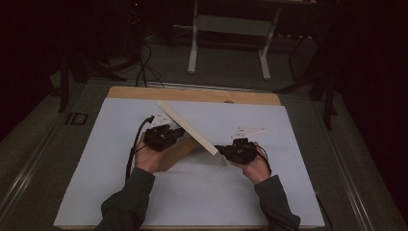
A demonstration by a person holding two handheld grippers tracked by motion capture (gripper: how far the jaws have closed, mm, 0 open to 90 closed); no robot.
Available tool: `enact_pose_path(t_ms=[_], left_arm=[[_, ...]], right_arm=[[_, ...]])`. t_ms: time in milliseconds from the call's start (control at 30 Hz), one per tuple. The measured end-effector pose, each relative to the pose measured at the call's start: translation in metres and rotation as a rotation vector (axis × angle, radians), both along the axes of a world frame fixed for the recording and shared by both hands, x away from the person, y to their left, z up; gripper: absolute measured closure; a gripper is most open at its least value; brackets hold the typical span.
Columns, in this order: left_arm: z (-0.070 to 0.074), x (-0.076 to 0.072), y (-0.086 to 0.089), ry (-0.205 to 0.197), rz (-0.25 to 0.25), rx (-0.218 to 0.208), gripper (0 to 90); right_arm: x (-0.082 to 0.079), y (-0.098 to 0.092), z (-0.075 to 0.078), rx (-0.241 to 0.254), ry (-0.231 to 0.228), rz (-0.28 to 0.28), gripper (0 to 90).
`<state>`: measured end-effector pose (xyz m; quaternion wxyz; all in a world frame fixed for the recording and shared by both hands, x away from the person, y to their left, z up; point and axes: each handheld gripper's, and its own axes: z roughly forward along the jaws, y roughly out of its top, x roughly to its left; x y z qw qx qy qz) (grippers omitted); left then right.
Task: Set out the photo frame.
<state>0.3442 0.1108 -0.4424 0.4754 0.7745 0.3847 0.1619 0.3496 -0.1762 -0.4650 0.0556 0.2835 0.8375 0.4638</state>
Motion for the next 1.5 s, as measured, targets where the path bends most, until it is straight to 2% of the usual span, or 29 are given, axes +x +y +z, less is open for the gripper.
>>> enact_pose_path(t_ms=[233, 367, 533, 833, 1033, 1500], left_arm=[[0.002, -0.008, -0.007, -0.007, -0.025, 0.011, 89.9], [0.005, -0.011, -0.007, -0.001, -0.037, -0.011, 89.8], [0.007, -0.015, -0.008, 0.0, -0.054, -0.018, 89.7], [0.008, -0.013, -0.008, 0.008, -0.057, -0.019, 89.8], [0.006, -0.013, -0.012, 0.014, -0.064, -0.002, 89.9], [0.003, -0.014, -0.018, 0.018, -0.083, 0.014, 90.0]], right_arm=[[-0.002, 0.002, 0.0, -0.004, -0.004, 0.01, 89.8], [-0.003, 0.003, 0.001, -0.01, -0.006, 0.013, 89.8], [-0.005, 0.003, 0.005, -0.007, -0.017, 0.02, 89.8], [-0.009, 0.004, 0.008, -0.007, -0.023, 0.028, 90.0], [-0.011, 0.007, 0.009, -0.015, -0.025, 0.038, 90.0], [-0.018, 0.015, 0.011, -0.033, -0.034, 0.094, 90.0]])
